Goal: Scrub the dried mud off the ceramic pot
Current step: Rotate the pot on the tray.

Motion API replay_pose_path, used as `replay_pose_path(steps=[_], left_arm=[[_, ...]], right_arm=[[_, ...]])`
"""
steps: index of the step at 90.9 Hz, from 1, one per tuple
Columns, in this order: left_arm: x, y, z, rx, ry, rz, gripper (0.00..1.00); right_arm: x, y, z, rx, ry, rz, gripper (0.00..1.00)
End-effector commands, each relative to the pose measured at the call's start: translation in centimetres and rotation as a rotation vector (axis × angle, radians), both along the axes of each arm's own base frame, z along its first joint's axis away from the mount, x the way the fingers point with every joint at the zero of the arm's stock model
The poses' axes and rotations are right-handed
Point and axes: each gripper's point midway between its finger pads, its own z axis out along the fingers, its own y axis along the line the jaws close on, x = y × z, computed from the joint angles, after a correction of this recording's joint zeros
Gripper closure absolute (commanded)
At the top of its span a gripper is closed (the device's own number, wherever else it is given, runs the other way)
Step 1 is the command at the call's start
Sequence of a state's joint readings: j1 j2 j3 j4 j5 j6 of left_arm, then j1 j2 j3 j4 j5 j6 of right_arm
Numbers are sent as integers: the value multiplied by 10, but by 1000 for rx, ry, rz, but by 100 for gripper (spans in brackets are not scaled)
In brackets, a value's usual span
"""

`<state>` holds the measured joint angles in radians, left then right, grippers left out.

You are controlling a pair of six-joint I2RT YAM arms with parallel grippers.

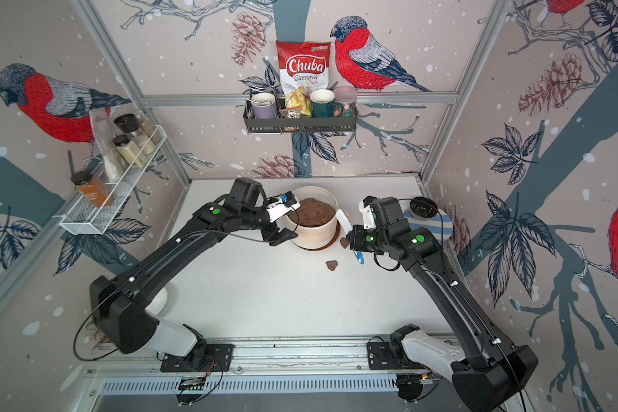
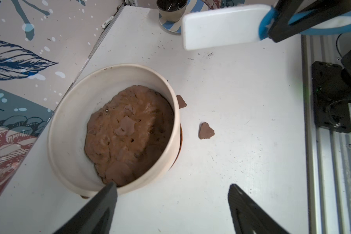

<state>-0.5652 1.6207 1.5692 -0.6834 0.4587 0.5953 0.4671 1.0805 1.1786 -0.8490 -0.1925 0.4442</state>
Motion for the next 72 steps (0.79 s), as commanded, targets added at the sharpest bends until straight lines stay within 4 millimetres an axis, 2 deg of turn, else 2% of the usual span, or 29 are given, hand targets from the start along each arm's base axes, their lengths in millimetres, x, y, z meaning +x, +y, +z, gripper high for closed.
replay_pose_path(steps=[1,16,36,50,62,72], left_arm=[[-2,0,-26,120,73,-87,22],[11,-23,-43,181,158,-132,33],[16,-35,-73,316,161,-146,41],[11,-44,-81,320,180,-162,46],[17,-49,-87,331,179,-116,61],[23,-52,-88,346,179,-83,68]], right_arm=[[3,-14,-5,-67,-34,-45,100],[0,-13,-12,-81,-34,-33,100],[3,-10,-6,-128,-74,-17,100],[3,-8,-4,-160,-90,-6,100],[4,-9,-4,-173,-97,-10,100],[5,-9,-5,-175,-97,-15,100]])
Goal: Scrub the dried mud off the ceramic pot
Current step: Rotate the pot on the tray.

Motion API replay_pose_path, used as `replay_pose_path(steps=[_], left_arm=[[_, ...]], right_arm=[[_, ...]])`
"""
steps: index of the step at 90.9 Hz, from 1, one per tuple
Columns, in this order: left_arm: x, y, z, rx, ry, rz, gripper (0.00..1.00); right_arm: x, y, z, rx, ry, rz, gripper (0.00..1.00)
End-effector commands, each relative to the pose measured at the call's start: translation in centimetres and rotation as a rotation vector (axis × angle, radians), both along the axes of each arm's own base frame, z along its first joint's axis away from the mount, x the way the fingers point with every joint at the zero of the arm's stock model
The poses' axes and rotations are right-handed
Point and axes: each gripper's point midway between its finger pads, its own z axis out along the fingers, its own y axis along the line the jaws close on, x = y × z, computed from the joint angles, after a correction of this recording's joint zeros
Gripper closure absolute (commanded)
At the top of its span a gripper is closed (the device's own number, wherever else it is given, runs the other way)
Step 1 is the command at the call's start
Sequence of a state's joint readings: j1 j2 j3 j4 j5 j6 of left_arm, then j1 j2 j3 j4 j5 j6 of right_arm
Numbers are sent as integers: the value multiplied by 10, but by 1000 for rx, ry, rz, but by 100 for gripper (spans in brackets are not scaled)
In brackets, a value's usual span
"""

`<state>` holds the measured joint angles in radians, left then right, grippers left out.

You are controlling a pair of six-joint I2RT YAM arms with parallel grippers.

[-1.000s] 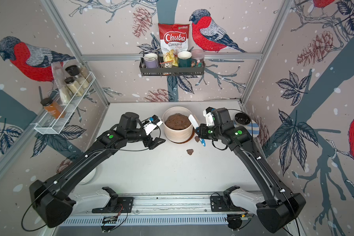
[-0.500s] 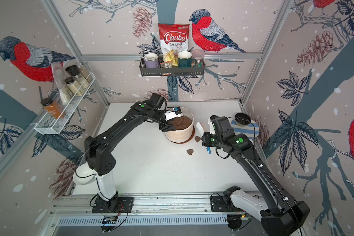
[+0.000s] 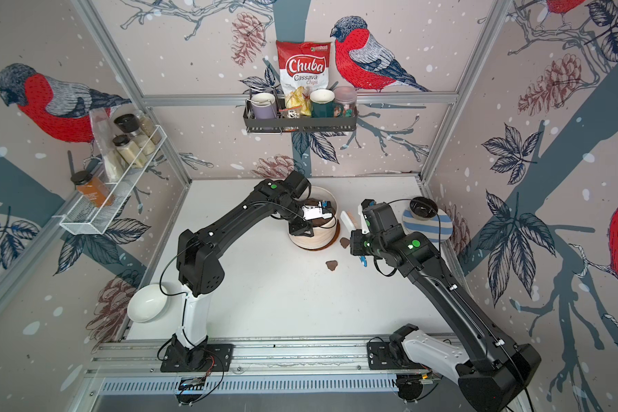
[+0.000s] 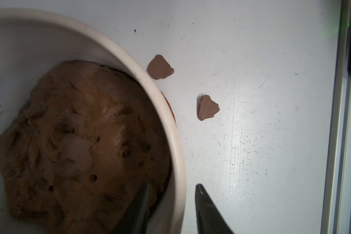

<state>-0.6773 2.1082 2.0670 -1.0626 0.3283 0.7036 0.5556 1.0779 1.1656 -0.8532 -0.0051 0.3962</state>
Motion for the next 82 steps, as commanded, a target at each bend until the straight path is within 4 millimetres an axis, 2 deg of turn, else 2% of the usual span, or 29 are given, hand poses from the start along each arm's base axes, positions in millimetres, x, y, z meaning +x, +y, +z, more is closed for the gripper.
replay_pose_path(steps=[1,8,14,22,33,37,62,82], left_arm=[[3,0,-1,26,0,43,69],[4,-1,0,26,-2,54,70],[5,-1,2,24,-9,63,75],[3,-1,2,24,-2,79,86],[0,1,-1,40,12,93,94],[-1,2,0,41,15,96,100],[9,14,12,65,-18,237,100],[16,35,25,44,-54,479,100]], right_arm=[[4,-3,3,-19,-22,-15,100],[6,1,2,-3,-17,-12,100],[7,4,1,7,-10,-12,100],[8,3,0,8,-2,-25,100],[10,2,-1,16,3,-44,100],[11,2,-2,22,9,-49,100],[12,14,-22,86,87,-46,100],[18,18,-27,106,103,-52,100]])
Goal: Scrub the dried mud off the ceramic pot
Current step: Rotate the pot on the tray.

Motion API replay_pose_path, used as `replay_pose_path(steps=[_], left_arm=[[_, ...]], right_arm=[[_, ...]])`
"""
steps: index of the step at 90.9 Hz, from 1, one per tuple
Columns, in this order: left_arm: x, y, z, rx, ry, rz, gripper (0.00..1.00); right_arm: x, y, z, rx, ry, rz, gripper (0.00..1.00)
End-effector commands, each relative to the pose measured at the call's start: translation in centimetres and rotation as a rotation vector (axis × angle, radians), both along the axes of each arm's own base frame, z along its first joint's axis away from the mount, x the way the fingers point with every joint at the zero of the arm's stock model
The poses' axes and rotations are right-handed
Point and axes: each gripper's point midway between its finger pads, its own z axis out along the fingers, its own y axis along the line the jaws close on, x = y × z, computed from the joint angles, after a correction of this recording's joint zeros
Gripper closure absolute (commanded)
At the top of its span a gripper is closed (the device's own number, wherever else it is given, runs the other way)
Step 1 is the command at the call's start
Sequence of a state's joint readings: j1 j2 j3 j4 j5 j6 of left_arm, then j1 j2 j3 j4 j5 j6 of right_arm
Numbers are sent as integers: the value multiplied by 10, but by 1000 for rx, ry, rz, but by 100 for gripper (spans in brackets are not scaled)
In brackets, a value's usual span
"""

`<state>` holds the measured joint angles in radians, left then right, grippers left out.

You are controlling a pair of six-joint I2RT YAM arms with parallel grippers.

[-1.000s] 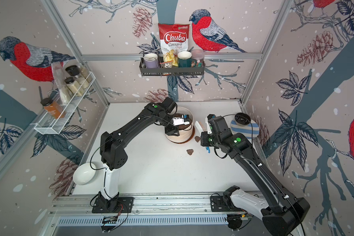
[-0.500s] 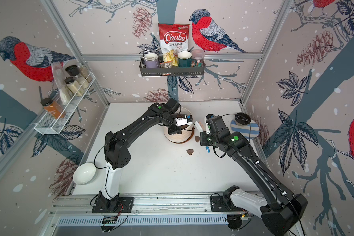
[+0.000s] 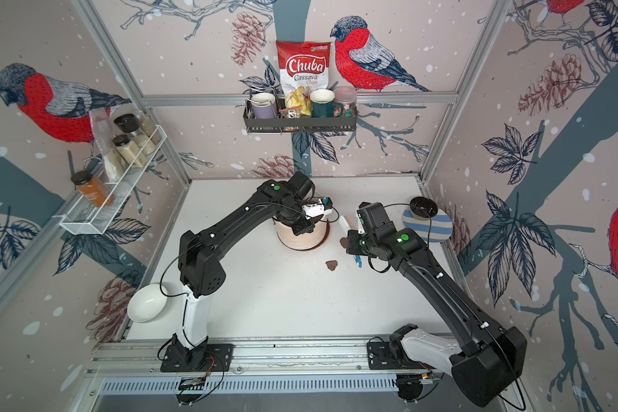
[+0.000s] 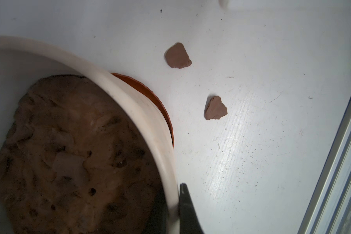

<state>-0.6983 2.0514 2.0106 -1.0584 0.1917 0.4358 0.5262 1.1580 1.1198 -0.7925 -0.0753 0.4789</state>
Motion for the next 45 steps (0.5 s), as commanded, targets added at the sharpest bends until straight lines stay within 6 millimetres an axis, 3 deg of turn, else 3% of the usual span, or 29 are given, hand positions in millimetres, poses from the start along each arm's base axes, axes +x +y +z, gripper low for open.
replay_pose_path(steps=[1,24,45], left_arm=[[17,19,26,-12,-99,223,100],[27,60,38,-89,-233,623,100],[37,66,44,-163,-268,949,100]], right_arm=[[7,8,5,50,-12,-6,100],[12,18,-6,76,15,6,100],[14,25,-11,98,33,20,100]])
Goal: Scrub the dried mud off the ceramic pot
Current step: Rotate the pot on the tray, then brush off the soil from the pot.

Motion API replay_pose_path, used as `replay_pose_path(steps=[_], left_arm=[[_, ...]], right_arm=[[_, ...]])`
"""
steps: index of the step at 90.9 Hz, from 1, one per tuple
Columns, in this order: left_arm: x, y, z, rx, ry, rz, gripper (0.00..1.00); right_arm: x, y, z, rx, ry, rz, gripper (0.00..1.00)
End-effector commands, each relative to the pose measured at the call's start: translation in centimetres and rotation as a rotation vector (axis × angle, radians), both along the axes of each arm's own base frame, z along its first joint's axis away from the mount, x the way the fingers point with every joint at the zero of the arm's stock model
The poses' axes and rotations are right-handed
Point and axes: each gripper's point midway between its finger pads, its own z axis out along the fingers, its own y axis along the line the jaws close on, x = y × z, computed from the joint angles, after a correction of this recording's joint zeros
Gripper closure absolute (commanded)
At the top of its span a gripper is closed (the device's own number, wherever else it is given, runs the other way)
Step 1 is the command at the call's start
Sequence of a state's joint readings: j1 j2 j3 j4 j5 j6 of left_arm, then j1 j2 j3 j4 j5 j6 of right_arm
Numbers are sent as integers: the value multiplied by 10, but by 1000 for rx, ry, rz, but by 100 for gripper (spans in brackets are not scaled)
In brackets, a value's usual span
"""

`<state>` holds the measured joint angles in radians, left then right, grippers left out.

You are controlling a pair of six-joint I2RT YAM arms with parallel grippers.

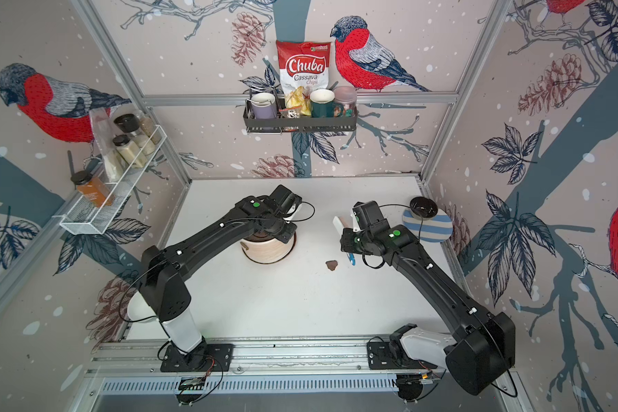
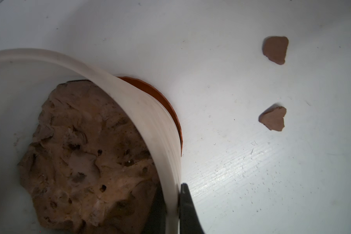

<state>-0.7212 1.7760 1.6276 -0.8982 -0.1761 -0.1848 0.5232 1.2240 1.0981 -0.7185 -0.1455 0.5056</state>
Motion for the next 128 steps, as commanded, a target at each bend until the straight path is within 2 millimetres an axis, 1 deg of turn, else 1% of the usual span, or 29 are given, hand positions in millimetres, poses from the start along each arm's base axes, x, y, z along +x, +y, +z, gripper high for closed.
replay_pose_path(steps=[1,4,12,24,35,39,40,42,43,45,55,58,61,69,77,81,84,89,94,99,102,105,111,114,118,120,121,125,128], left_arm=[[43,-8,42,-128,-238,268,100],[45,-12,41,-159,-237,313,100],[50,-32,38,-264,-216,370,100],[69,-51,39,-386,-204,498,100],[85,-70,36,-505,-178,607,100],[91,-78,32,-539,-167,635,100],[92,-79,35,-557,-168,644,100],[96,-83,30,-558,-165,651,100],[97,-84,35,-574,-168,657,100],[101,-86,33,-578,-166,666,100],[120,-99,30,-601,-159,673,100],[125,-103,28,-611,-146,663,92],[130,-107,32,-631,-132,656,88],[136,-117,34,-658,-82,610,78],[134,-124,47,-688,-64,543,65],[131,-127,54,-707,-48,500,54],[126,-128,62,-719,-35,469,49],[119,-124,73,-717,-25,431,46],[110,-117,85,-706,-30,393,44],[100,-108,98,-685,-47,348,44],[93,-103,100,-663,-51,327,44],[86,-96,107,-646,-63,308,44],[70,-78,119,-611,-92,276,45],[64,-68,117,-587,-96,270,46],[55,-52,123,-575,-119,265,45],[52,-44,122,-567,-124,269,44],[51,-40,127,-572,-134,270,43],[44,-21,130,-569,-151,280,39],[39,-5,131,-562,-167,297,33]], right_arm=[[6,8,5,44,-16,1,100],[6,9,5,45,-14,3,100],[5,8,6,48,-17,3,100],[6,1,9,28,-39,-19,100],[4,-4,5,-1,-62,-12,100],[3,1,4,-11,-87,18,100],[3,1,2,-16,-91,29,100],[1,5,1,-31,-105,71,100],[-1,7,0,-34,-110,86,100],[-2,9,-1,-38,-118,111,100],[-19,30,-4,-69,-179,286,100],[-26,37,-6,-88,-198,357,100],[-33,44,-8,-112,-215,419,100],[-47,54,-14,-192,-258,557,100],[-56,62,-17,-239,-280,653,100],[-59,67,-18,-249,-283,688,100],[-60,70,-18,-251,-282,714,100],[-64,77,-16,-258,-291,755,100],[-65,82,-23,-282,-274,789,100],[-66,88,-24,-302,-271,820,99],[-67,90,-25,-315,-265,840,99],[-67,93,-25,-323,-264,859,99],[-66,100,-23,-311,-267,880,99],[-65,103,-20,-299,-276,886,100],[-62,107,-13,-268,-299,877,100],[-58,108,-10,-247,-310,867,100],[-57,109,-8,-234,-316,863,100],[-50,110,-1,-189,-341,838,100],[-46,112,4,-147,-354,825,100]])
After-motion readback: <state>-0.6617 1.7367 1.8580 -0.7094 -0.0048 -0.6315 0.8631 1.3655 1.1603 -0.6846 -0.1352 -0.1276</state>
